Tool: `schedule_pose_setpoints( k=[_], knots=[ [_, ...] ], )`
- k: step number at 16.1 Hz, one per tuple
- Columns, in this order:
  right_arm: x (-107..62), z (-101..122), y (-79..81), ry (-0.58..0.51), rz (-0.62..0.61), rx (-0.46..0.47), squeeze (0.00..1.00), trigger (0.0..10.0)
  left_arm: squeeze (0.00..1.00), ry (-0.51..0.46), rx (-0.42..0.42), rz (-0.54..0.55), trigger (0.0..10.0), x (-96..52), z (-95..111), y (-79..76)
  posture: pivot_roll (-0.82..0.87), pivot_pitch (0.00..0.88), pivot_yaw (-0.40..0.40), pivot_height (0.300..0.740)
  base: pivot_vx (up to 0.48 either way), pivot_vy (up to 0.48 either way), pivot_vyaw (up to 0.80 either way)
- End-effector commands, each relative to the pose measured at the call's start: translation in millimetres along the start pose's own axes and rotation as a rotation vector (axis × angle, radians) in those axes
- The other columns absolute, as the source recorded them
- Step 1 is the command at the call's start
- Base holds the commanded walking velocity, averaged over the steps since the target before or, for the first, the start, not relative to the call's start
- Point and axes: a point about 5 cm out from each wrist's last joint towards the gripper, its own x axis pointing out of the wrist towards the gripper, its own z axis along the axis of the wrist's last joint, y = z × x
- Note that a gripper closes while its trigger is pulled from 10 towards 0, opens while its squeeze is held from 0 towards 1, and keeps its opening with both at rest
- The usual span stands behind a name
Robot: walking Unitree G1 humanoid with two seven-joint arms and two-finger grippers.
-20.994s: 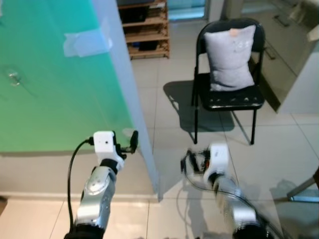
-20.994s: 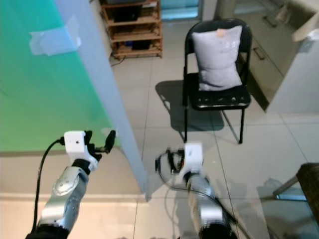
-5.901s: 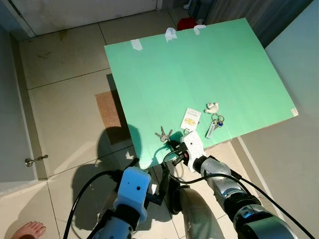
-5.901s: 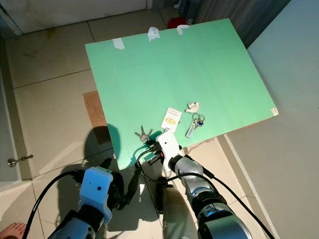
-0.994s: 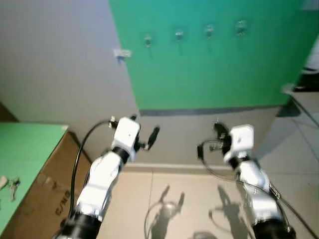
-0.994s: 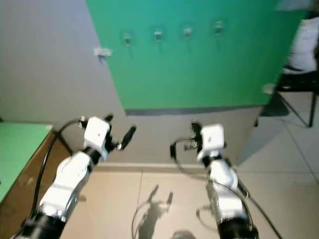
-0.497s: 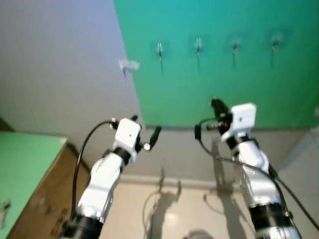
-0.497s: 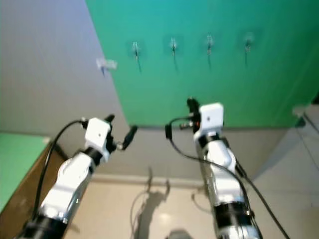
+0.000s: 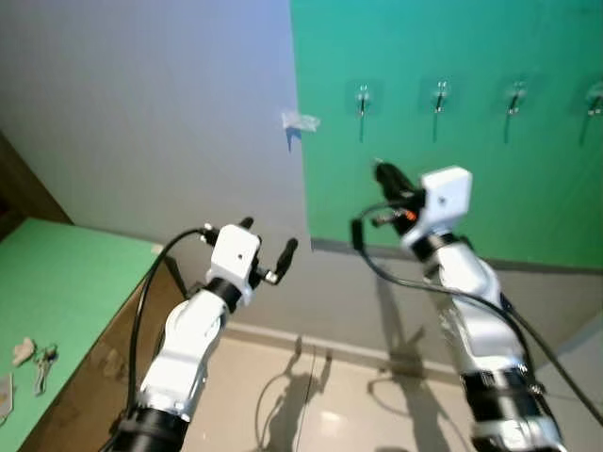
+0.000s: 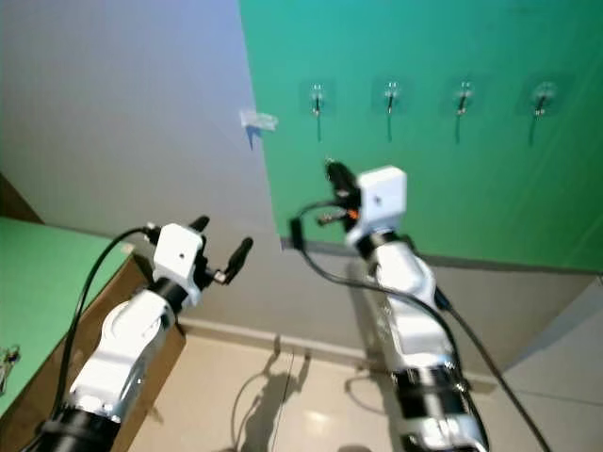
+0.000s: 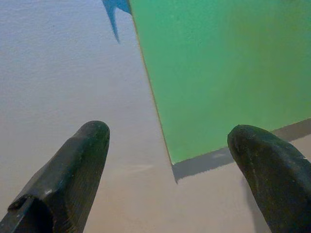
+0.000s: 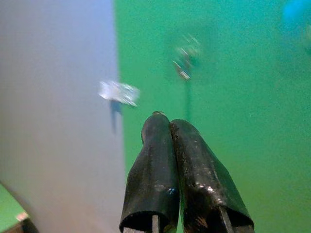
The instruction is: Hang keys on a hook
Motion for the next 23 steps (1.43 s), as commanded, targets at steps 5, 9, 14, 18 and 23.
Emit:
schedule_pose_setpoints(
  k=[5, 9, 14, 18, 23],
  knots=[
    [30.3, 9, 3.6, 0.045, 0.006, -0.017, 0.00, 0.0, 0.00, 0.016, 0.018, -0.016, 10.0, 2.1, -1, -3.2, -0.22, 0.000, 0.091, 0.740, 0.000, 0.000, 0.00],
    [52.7, 12, 8.6, 0.086, 0.004, -0.043, 0.00, 0.0, 0.00, 0.008, 0.026, -0.005, 10.0, 1.0, 0, -4.3, -0.19, 0.000, 0.070, 0.740, 0.000, 0.000, 0.00],
    [67.5, 21, 7.2, 0.034, -0.012, -0.086, 0.00, 0.0, 0.00, 0.014, 0.021, 0.015, 10.0, -4.0, -2, -4.0, -0.16, 0.000, 0.054, 0.740, 0.000, 0.000, 0.00],
    [76.2, 32, 7.5, -0.011, -0.006, -0.089, 0.00, 0.0, 0.00, 0.020, 0.027, 0.018, 10.0, -5.8, -2, -1.9, -0.16, 0.000, 0.058, 0.740, 0.000, 0.000, 0.00],
    [74.2, 27, -8.8, 0.010, -0.082, -0.106, 0.00, 0.0, 0.00, 0.027, 0.031, 0.002, 10.0, -3.6, -3, -2.1, -0.17, 0.000, 0.066, 0.740, 0.000, 0.000, 0.00]
  ],
)
